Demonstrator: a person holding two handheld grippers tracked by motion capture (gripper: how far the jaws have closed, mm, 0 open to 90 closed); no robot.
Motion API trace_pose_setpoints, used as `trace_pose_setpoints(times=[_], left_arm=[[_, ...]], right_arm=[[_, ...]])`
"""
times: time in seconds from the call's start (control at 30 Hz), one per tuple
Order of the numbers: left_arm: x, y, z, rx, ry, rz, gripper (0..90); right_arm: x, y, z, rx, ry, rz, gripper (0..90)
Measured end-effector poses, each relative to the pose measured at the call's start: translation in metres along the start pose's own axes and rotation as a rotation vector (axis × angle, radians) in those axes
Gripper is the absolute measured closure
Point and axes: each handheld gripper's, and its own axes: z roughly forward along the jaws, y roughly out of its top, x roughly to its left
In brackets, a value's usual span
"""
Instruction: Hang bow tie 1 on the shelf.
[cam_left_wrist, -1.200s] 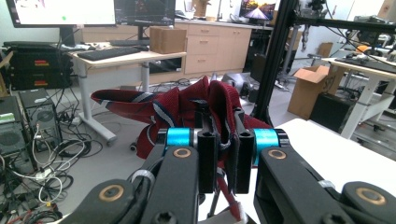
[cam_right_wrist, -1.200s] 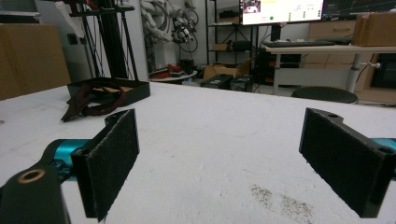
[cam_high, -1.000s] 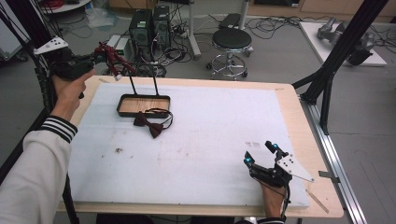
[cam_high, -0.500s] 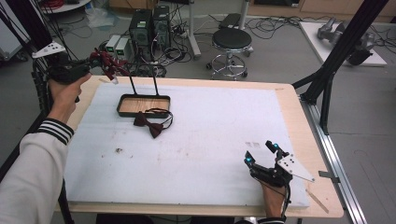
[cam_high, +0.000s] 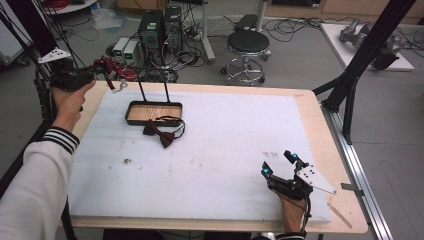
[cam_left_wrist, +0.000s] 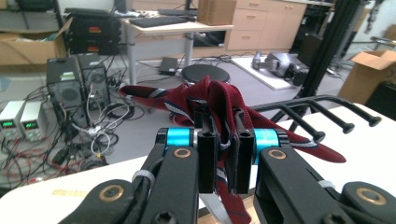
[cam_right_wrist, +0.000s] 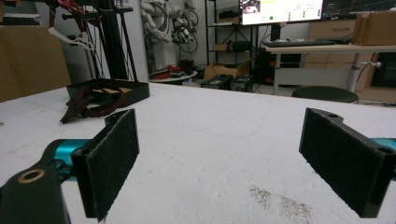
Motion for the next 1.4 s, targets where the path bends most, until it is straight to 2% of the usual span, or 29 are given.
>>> trace_pose_setpoints(times=[0.1, 0.27, 0.33, 0.5, 0.63, 0.97, 1.07, 1.4], left_arm=[[0.002, -0.003, 0.0, 0.013, 0.027, -0.002, 84.4], [0.004, -0.013, 0.002, 0.054, 0.093, -0.009, 84.4], [0.004, -0.016, 0.003, 0.08, 0.119, 0.014, 84.4], [0.002, -0.021, 0.007, 0.122, 0.154, 0.049, 84.4], [0.0, -0.025, 0.011, 0.163, 0.164, 0.089, 84.4], [-0.001, -0.038, 0.017, 0.224, 0.166, 0.105, 84.5], [-0.001, -0.042, 0.019, 0.257, 0.169, 0.119, 84.5], [-0.001, -0.06, 0.022, 0.28, 0.159, 0.107, 84.6]], right_arm=[[0.0, 0.0, 0.0, 0.002, 0.002, 0.002, 11.3], [0.0, 0.0, 0.0, 0.003, 0.001, 0.0, 11.3], [0.0, 0.0, 0.0, 0.003, 0.001, -0.001, 11.3], [0.0, 0.0, 0.0, 0.003, 0.002, 0.0, 11.3], [0.001, 0.0, 0.0, 0.003, 0.005, -0.004, 11.2], [0.001, -0.001, 0.001, 0.007, 0.011, 0.003, 11.3], [0.001, -0.001, 0.001, 0.006, 0.012, 0.002, 11.3], [0.001, -0.004, 0.001, 0.006, 0.009, 0.008, 11.3]])
